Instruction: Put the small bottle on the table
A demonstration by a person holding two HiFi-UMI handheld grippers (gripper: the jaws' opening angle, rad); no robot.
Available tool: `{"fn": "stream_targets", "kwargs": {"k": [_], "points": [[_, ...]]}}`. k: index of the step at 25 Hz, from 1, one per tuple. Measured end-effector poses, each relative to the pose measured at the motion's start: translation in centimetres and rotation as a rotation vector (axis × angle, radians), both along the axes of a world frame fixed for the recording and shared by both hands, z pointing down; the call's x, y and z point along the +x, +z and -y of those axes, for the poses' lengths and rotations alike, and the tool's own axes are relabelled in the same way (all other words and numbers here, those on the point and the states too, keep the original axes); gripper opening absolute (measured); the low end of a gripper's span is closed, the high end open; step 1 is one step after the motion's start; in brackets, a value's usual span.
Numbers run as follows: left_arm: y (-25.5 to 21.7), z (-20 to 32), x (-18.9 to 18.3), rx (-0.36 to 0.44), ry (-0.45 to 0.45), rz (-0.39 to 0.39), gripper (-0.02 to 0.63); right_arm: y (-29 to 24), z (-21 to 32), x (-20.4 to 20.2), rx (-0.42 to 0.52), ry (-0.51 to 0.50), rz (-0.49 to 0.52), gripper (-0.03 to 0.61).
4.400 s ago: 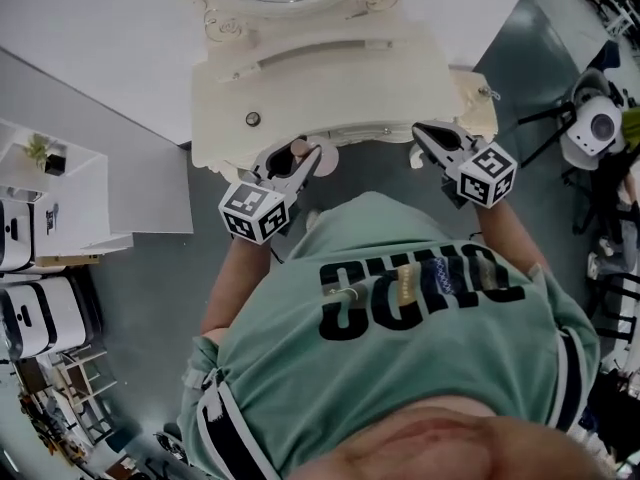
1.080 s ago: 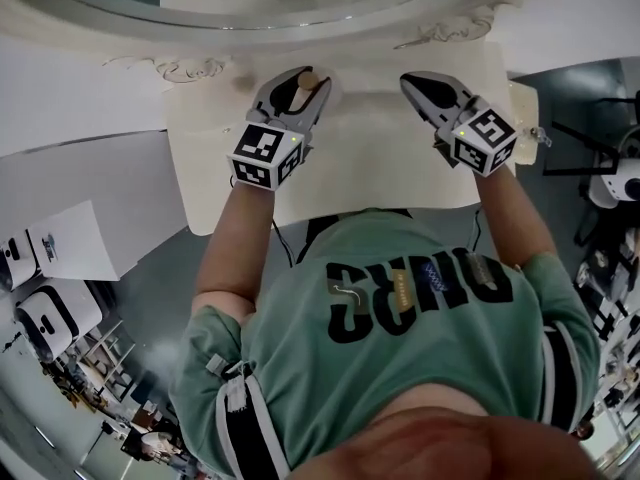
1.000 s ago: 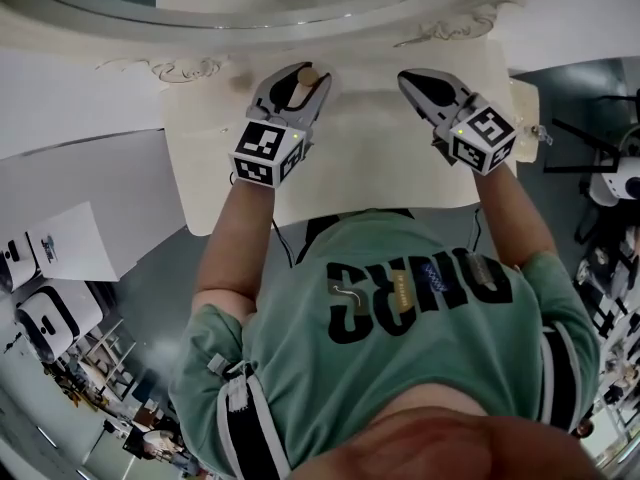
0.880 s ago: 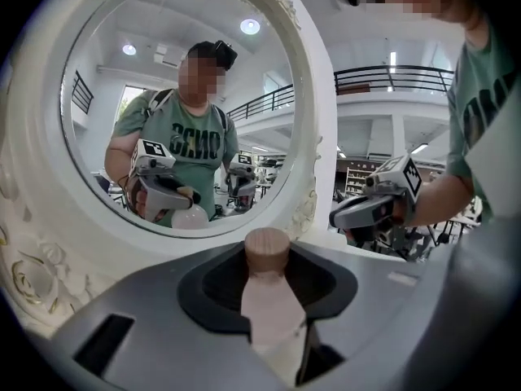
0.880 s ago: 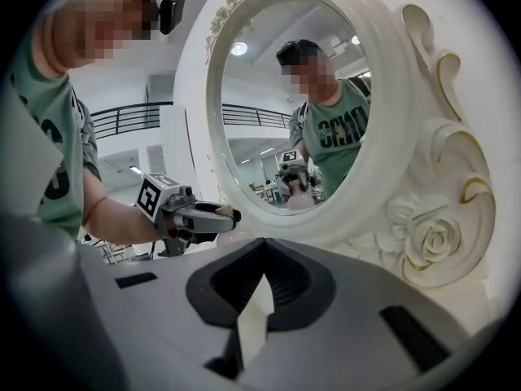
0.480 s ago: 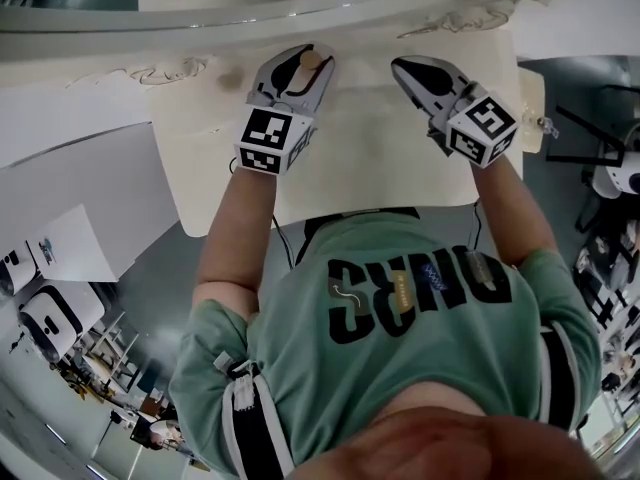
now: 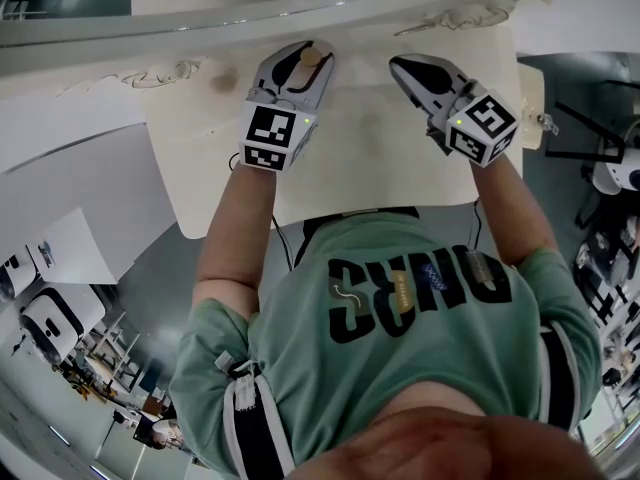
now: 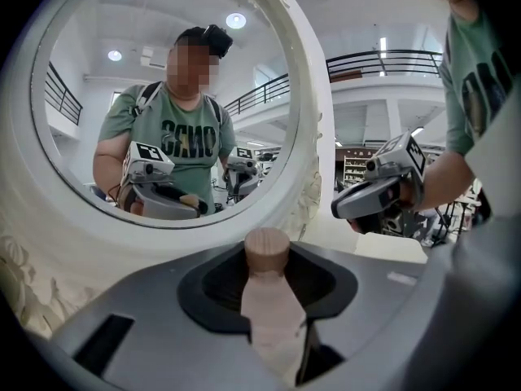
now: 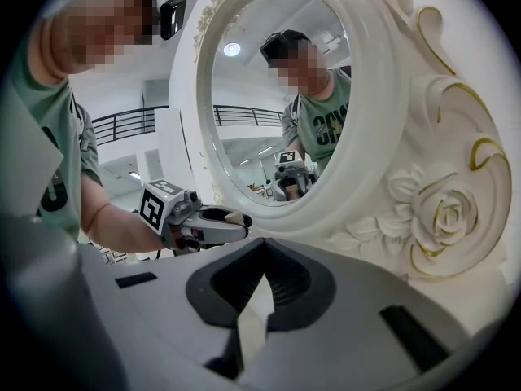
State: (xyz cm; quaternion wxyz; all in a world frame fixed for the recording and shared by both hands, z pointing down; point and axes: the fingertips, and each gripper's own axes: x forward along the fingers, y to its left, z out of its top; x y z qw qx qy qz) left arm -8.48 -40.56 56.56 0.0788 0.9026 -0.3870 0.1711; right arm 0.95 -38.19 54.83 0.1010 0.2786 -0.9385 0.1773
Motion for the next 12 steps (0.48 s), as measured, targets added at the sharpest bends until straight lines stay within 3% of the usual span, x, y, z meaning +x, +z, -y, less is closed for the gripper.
{"fn": "stream_targets", "kwargs": {"k": [12], "points": [[1.3,0.4,0.3,-0.004,-0.003,0.004,0.140,0.6,-0.3,0.5,-0.010,0.002,0.000,-0.006]]}}
